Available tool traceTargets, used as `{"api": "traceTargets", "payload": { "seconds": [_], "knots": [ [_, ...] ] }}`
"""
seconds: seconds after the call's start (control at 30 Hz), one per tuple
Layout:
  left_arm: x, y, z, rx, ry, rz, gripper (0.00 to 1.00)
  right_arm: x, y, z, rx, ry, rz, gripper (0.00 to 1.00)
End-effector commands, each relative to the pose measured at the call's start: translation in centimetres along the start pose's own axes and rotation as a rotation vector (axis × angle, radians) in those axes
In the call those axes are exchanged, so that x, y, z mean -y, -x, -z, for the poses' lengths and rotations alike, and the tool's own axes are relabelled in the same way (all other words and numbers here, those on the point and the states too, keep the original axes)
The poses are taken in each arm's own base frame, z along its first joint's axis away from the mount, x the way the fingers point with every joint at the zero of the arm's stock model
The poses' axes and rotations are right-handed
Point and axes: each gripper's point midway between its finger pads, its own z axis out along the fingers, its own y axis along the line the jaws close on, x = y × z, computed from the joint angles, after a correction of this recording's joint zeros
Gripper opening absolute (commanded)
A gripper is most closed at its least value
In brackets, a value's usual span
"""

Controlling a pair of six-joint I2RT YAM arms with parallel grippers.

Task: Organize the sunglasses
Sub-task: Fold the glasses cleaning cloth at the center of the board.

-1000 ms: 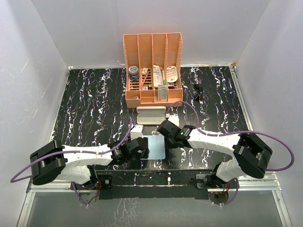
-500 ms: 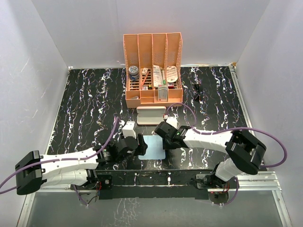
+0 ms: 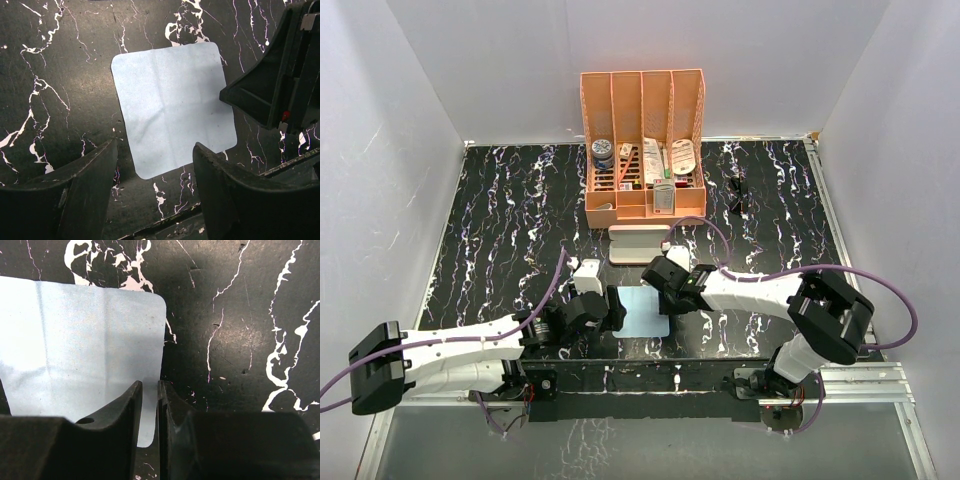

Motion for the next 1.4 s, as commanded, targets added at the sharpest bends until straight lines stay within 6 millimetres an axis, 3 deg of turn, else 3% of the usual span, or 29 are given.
{"api": "traceTargets", "payload": {
  "seconds": [0.0,0.47,0.9,1.37],
  "knots": [
    [-0.6,0.3,0.2,0.023,0.013,0.007,0.61,-0.8,1.5,0.6,0.050,0.009,-0.009,0.18],
    [-0.8,0.3,0.4,0.030,0.014,0.019,0.61,-0.2,1.0,0.4,0.030,-0.034,0.010,0.18],
    [-2.0,1.0,1.5,0.073,0.027,0.071,0.62,-1.1,1.0,0.2,0.024,-0.025,-0.008,0.18],
    [-2.2,0.9,1.7,0.080,0.014,0.090,0.62,0.6,-1.0,-0.8,-0.031,-0.140,-0.003,0.16]
  ]
}}
